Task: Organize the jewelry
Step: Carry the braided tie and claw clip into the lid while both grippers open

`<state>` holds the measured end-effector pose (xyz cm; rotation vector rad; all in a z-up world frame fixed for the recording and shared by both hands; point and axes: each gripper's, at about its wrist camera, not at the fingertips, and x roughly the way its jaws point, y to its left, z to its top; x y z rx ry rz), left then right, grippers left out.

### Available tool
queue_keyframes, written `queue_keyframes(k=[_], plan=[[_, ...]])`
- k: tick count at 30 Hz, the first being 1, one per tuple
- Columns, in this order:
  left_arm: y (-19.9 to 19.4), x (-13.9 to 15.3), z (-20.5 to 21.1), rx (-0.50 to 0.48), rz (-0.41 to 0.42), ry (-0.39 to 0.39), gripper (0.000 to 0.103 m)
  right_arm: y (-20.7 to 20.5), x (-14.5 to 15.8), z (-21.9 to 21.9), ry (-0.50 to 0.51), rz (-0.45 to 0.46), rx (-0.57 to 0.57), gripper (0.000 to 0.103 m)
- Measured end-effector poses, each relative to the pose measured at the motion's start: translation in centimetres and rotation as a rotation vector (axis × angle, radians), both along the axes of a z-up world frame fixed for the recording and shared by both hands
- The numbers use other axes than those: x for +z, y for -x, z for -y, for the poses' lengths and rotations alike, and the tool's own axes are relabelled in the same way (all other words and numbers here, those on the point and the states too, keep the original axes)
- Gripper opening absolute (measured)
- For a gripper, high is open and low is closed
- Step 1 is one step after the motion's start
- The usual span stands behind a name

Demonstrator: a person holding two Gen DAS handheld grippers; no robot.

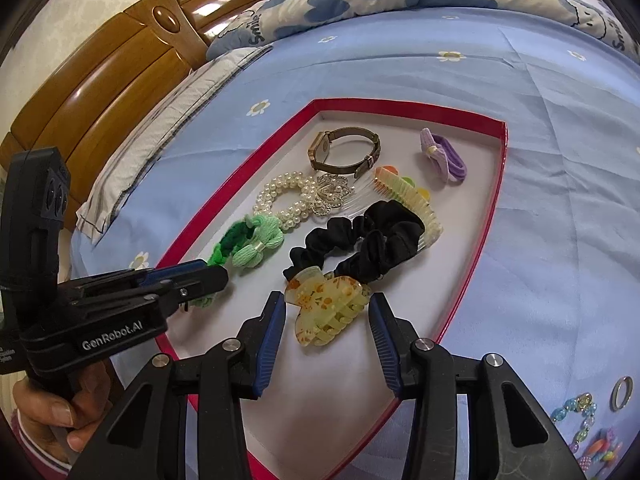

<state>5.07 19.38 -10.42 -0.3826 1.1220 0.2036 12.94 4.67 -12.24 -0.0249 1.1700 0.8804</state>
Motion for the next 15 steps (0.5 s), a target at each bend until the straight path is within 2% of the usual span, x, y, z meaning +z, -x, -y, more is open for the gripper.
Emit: queue_keyframes(k=[9, 15], plan=[[0.19, -0.22, -0.10, 0.007, -0.010, -0.004, 0.025, 0.10, 0.01, -0.47, 0.015, 0.015, 0.017, 0.045], [0.35, -0.08, -0.08, 0.009, -0.008, 0.003, 0.032, 0.21, -0.01, -0.64, 0.030, 0.027, 0.030, 0.045]])
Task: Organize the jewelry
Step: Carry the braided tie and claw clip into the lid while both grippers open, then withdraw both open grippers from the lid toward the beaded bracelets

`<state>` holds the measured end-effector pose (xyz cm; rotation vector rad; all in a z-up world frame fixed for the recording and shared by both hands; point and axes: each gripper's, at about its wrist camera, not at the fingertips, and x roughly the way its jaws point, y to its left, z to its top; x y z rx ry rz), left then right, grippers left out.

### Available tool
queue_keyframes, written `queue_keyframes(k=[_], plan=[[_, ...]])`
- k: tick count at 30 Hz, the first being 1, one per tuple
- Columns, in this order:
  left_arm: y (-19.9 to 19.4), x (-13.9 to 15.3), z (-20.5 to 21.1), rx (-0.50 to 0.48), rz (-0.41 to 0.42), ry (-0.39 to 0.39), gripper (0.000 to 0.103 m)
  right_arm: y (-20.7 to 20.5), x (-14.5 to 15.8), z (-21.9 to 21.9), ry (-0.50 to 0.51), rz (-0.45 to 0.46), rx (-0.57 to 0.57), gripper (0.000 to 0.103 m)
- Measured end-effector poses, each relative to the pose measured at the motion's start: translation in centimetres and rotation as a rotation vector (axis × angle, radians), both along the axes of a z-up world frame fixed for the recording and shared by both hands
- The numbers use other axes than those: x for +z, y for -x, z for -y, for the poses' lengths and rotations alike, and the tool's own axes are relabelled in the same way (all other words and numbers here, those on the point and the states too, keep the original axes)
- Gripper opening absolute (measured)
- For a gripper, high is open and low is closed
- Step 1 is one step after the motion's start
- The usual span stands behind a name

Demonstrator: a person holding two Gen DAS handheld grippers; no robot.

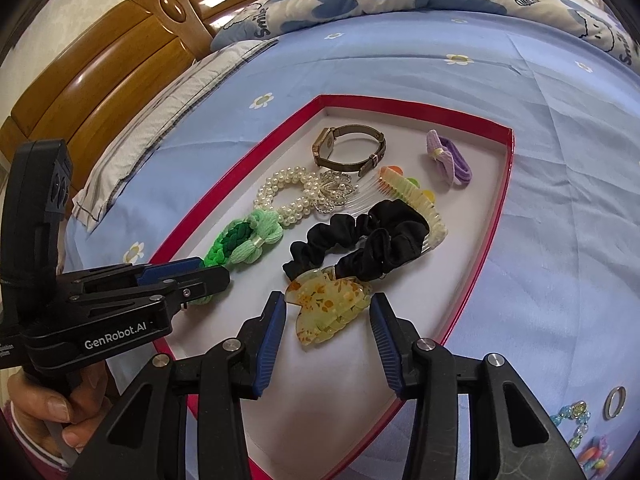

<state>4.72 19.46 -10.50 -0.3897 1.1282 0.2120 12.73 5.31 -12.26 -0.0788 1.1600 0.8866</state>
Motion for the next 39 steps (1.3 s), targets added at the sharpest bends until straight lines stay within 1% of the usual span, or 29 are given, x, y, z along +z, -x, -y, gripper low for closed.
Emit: queue_keyframes(k=[2, 9, 11, 13, 14, 16, 17, 30, 35, 39], plan=[[0.1, 0.1, 0.0, 0.001, 0.005, 0.002, 0.034, 0.0, 0.0, -0.1, 0.004, 0.003, 0.001, 0.045], [0.7, 0.7, -0.2, 0.010, 0.017, 0.010, 0.037, 0.3, 0.1, -0.2, 0.015, 0.012, 0.006, 0.045], [0.9, 1.0, -0.2, 0.013, 0.023, 0.013, 0.043, 0.3, 0.2, -0.1, 0.014, 0.008, 0.003, 0.045], [1.1, 1.4, -0.3, 0.016, 0.033, 0.014, 0.045, 0.4, 0.4, 0.2, 0.009, 0.007, -0.004, 0.046], [1.2, 1.5, -0.3, 0.018, 0.035, 0.014, 0.046, 0.4, 0.5, 0.3, 0.007, 0.008, -0.007, 0.047], [1.3, 1.7, -0.3, 0.022, 0.039, 0.018, 0.046, 0.4, 0.8, 0.7, 0.000, 0.011, -0.015, 0.052], [1.4, 1.8, -0.3, 0.023, 0.040, 0.020, 0.046, 0.5, 0.9, 0.8, -0.001, 0.014, -0.017, 0.053], [2.6, 3.1, 0.6, 0.020, 0.058, 0.023, 0.046, 1.2, 2.0, 2.0, -0.018, 0.029, -0.031, 0.053], [2.8, 3.9, 1.4, 0.008, 0.073, 0.030, 0.046, 1.5, 2.9, 3.6, -0.042, 0.033, -0.053, 0.053], [2.9, 4.7, 2.8, -0.024, 0.089, 0.051, 0.046, 1.8, 3.6, 5.8, -0.063, 0.031, -0.087, 0.053]])
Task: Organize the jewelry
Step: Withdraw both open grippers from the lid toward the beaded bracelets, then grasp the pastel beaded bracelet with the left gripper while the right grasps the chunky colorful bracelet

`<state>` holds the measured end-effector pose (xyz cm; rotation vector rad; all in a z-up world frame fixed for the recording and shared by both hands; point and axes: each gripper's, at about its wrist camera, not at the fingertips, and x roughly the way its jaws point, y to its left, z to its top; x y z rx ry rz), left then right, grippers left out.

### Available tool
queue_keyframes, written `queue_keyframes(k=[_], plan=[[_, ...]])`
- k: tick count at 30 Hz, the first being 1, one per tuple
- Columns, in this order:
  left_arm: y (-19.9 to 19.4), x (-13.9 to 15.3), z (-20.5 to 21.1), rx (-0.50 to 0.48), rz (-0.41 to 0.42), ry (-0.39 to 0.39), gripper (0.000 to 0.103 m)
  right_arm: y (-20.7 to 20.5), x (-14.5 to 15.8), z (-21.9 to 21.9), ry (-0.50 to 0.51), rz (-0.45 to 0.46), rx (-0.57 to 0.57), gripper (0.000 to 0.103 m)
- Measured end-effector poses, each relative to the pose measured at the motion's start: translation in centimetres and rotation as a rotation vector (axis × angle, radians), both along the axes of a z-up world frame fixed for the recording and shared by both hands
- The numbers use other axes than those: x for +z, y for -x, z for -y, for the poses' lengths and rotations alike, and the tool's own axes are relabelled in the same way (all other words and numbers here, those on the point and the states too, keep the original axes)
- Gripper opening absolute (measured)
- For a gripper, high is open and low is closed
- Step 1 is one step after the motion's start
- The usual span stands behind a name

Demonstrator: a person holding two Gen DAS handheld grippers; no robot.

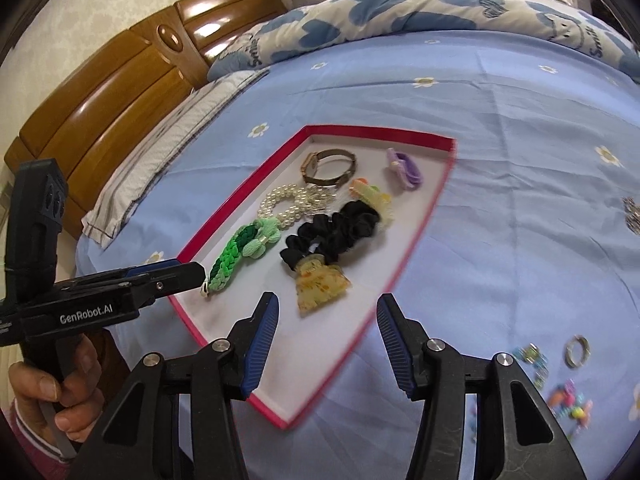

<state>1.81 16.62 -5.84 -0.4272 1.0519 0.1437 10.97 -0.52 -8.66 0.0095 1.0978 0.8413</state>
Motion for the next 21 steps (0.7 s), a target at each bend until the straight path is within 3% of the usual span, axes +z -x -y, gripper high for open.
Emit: queue_keyframes(k=[12, 21], plan=[[-0.5, 1.5, 6.8, -0.154, 0.031, 0.017, 0.046, 0.1, 0.2, 13.2, -0.030, -0.040, -0.280, 0.053], [-1.2, 1.1, 10.8, -0.240, 0.013, 0.014, 0.046, 0.4, 0.2, 19.7, -0.028, -0.036, -0.425, 0.054]])
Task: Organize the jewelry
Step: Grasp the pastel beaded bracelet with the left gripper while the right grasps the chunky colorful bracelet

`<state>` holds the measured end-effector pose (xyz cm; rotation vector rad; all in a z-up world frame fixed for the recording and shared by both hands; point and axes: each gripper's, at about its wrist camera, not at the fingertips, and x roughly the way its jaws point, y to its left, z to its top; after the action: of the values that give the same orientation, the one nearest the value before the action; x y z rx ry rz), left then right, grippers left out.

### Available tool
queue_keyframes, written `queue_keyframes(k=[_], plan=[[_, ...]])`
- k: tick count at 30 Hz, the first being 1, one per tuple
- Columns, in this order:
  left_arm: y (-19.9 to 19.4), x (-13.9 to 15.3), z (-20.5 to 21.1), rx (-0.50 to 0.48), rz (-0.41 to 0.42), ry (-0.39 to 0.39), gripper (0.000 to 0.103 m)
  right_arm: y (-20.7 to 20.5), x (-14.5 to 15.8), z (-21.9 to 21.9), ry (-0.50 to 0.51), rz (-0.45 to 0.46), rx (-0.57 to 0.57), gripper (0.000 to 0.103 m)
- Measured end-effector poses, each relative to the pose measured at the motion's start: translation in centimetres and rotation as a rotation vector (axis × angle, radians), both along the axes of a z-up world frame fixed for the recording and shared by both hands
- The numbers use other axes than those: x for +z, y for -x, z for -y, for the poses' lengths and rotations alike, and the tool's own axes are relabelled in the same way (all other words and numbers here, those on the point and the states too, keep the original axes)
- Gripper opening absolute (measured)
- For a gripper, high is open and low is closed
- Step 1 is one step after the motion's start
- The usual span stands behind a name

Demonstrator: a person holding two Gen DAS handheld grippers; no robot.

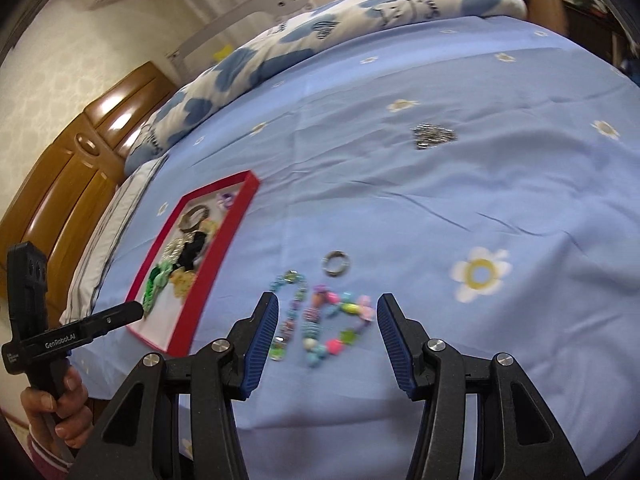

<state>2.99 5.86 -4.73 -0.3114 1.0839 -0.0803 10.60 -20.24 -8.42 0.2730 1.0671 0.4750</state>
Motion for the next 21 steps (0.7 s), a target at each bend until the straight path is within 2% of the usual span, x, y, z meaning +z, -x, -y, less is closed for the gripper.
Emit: queue_keyframes(k=[7, 21], plan=[[-1.1, -0.9, 2.9, -0.063, -0.020, -0.029, 0.046, 0.5, -1.2, 1.5, 0.008, -0.018, -0.019, 0.054], [-5.8, -5.1, 7.8, -0.182, -0.082, -0.113, 0.045, -1.0, -5.2, -1.5, 0.141, -0.037, 0.083, 0.052]])
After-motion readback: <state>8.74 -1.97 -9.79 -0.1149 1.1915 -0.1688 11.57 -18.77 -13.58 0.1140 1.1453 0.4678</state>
